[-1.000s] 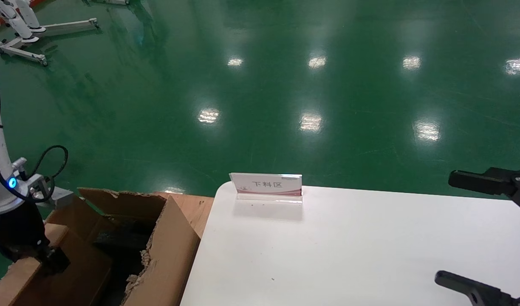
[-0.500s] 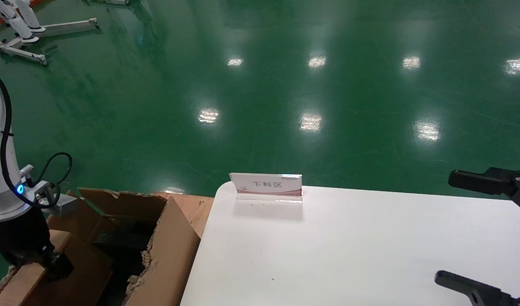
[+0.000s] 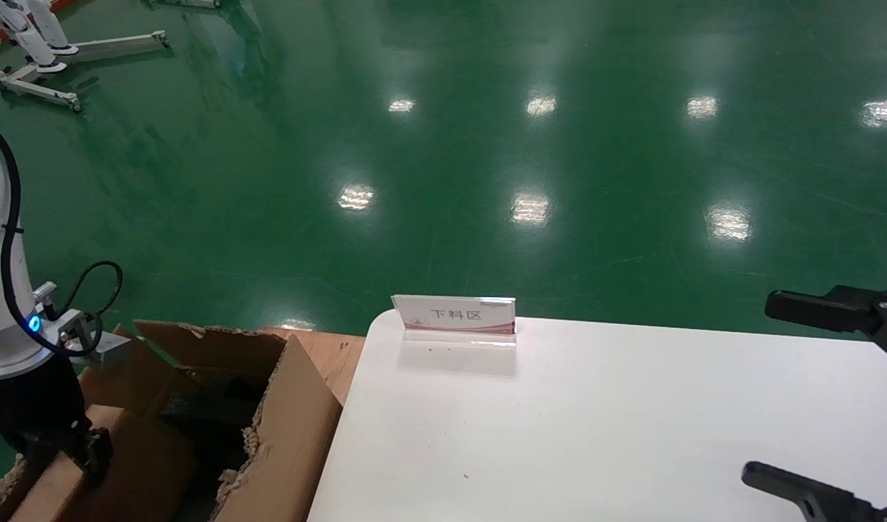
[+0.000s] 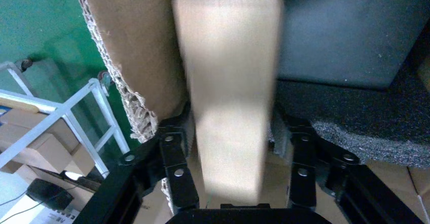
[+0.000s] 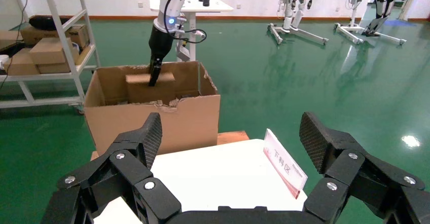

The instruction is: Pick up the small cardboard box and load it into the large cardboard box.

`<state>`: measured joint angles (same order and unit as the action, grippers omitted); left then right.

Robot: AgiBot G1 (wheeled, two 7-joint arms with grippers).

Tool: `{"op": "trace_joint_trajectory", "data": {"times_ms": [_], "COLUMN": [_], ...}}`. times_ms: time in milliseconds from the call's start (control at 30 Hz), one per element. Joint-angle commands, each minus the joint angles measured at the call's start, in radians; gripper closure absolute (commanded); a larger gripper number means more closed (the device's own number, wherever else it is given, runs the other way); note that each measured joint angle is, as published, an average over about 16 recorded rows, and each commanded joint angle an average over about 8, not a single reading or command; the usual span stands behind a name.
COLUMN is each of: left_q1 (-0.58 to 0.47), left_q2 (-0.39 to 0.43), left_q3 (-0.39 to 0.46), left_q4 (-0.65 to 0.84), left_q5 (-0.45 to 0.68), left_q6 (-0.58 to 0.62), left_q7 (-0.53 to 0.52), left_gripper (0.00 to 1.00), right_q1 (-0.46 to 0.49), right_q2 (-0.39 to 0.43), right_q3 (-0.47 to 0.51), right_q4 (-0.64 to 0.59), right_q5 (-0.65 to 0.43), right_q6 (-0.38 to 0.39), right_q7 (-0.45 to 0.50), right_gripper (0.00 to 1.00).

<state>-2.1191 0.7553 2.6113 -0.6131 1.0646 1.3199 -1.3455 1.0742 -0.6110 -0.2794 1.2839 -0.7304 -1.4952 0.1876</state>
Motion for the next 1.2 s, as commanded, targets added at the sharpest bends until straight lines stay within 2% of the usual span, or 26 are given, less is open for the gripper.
{"op": "trace_joint_trajectory", "data": {"times_ms": [33,333,533,833,1200], "left_q1": [0.001,-0.007,-0.045,-0.186,-0.381], "left_q2": [0.000,0.005,0.005,-0.070,-0.305], "left_q3": [0.000,-0.015,-0.060,-0.154,-0.295], "left_q4": [0.001,-0.005,-0.023,-0.099,-0.264], "left_q5": [0.000,-0.004,-0.014,-0.053,-0.179], "left_q6": [0.000,-0.003,-0.007,-0.001,0.015], "left_q7": [0.000,0.014,0.086,0.303,0.652], "left_gripper": [0.00,0.00,0.00,0.00,0.00], "right_q1": [0.000,0.000,0.000,0.000,0.000], "right_q2": [0.000,0.000,0.000,0.000,0.000], "right_q3": [0.000,0.000,0.000,0.000,0.000], "right_q4": [0.000,0.000,0.000,0.000,0.000], "right_q5": [0.000,0.000,0.000,0.000,0.000], "right_q6": [0.000,0.000,0.000,0.000,0.000], "right_q7": [0.000,0.000,0.000,0.000,0.000], "right_gripper": [0.00,0.00,0.00,0.00,0.00]}}
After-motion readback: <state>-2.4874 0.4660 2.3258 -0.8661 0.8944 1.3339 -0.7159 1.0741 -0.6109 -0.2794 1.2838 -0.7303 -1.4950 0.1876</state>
